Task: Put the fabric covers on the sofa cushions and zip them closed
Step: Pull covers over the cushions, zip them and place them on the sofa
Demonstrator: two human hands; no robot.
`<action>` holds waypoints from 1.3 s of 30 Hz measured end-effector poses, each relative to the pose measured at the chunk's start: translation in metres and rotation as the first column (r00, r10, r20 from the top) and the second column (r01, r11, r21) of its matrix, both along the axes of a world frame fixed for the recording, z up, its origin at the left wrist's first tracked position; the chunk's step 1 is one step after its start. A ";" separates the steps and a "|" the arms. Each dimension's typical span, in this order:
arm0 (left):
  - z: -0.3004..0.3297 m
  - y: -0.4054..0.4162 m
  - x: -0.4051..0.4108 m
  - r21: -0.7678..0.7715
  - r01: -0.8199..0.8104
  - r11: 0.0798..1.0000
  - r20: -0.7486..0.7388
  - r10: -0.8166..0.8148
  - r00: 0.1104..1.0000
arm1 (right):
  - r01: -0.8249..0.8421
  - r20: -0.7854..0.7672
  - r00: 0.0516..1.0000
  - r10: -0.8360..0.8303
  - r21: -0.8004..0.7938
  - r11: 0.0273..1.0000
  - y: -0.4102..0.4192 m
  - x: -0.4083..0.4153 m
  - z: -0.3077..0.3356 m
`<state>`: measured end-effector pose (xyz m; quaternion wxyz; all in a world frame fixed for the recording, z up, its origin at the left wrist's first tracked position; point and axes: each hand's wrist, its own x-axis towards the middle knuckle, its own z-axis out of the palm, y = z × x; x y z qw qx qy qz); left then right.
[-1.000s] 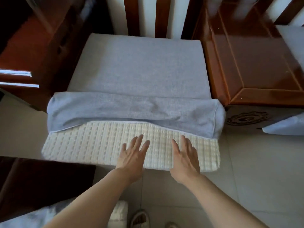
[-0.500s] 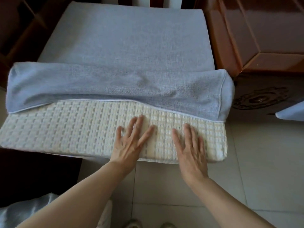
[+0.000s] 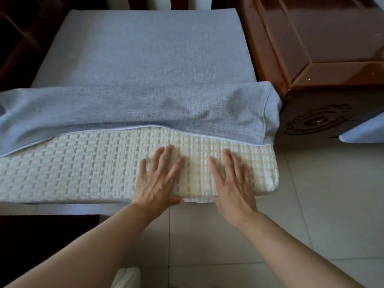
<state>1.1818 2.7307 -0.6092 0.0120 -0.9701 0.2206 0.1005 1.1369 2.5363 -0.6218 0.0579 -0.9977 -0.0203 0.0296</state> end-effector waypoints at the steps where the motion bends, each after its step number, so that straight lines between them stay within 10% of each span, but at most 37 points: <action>1: 0.005 -0.003 0.003 -0.013 0.011 1.000 0.006 -0.011 1.000 | 0.004 -0.003 1.000 -0.004 0.028 1.000 -0.003 0.001 0.003; 16: 0.002 -0.086 0.084 -0.176 0.066 0.982 0.404 0.011 0.915 | 0.169 0.435 0.871 -0.231 0.176 0.970 -0.045 0.098 0.001; 21: 0.008 -0.091 0.062 -0.305 0.025 0.952 0.331 0.081 0.940 | 0.054 0.505 0.855 -0.118 0.138 0.989 -0.056 0.078 -0.006; 27: 0.003 -0.101 -0.010 -0.289 0.104 0.952 0.116 -0.073 0.991 | 0.044 0.405 0.911 -0.072 0.078 0.996 -0.086 -0.001 -0.012; 39: -0.013 -0.139 -0.050 -0.073 0.272 0.960 0.304 -0.238 0.922 | -0.187 0.302 0.944 0.135 0.148 0.971 -0.113 -0.041 -0.007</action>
